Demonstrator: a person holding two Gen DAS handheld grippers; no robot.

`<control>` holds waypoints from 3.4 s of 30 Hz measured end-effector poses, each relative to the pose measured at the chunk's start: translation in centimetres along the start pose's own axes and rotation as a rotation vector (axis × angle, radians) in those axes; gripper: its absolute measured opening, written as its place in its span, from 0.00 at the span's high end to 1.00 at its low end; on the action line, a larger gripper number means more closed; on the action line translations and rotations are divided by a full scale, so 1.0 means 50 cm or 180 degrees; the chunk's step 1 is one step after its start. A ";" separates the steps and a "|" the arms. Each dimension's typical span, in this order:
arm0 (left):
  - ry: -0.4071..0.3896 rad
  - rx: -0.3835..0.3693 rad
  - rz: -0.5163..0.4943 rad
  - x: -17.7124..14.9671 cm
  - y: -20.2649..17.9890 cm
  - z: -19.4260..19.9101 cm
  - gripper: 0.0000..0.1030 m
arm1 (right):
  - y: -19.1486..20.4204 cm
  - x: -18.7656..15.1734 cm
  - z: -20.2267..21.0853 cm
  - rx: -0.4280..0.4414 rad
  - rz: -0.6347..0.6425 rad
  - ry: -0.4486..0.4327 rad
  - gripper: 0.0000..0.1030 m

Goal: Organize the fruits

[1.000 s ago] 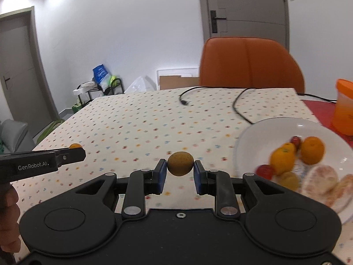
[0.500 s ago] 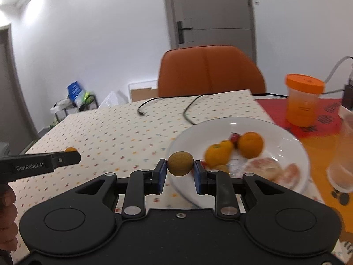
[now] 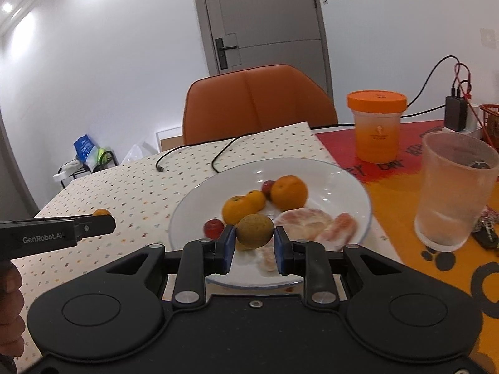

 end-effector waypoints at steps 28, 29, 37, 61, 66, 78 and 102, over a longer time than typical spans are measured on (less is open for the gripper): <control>0.0115 -0.0072 -0.0046 0.005 -0.041 -0.044 0.77 | -0.063 0.001 -0.019 -0.0045 -0.0100 -0.0035 0.76; 0.0126 -0.0065 -0.0032 0.002 -0.038 -0.042 0.77 | -0.061 0.000 -0.020 -0.0044 -0.0103 -0.0025 0.76; 0.0187 -0.0019 0.0035 -0.015 -0.014 -0.025 0.76 | -0.033 0.001 0.008 -0.0009 0.0035 -0.0177 0.44; 0.0098 0.0169 0.0237 -0.055 0.071 0.082 0.37 | -0.008 -0.074 0.096 -0.0048 0.0081 0.0129 0.24; 0.0068 0.0209 0.0215 -0.070 0.081 0.111 0.30 | 0.007 -0.096 0.119 0.0001 0.0124 0.0194 0.23; 0.0044 0.0257 0.0184 -0.092 0.095 0.160 0.29 | 0.022 -0.160 0.158 0.0059 0.0210 0.0339 0.45; 0.0113 0.0367 0.0240 -0.103 0.122 0.123 0.29 | 0.017 -0.126 0.124 0.0140 0.0196 0.0228 0.79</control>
Point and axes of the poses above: each gripper's, at about its wrist camera, not at the fingertips, and z roughly against the way its jaws point, y to its left, x to its top, the point moved 6 cm from there along -z, roughly the way its jaws point, and after that the axes turned 12 degrees about z, right-handed, at the moved point
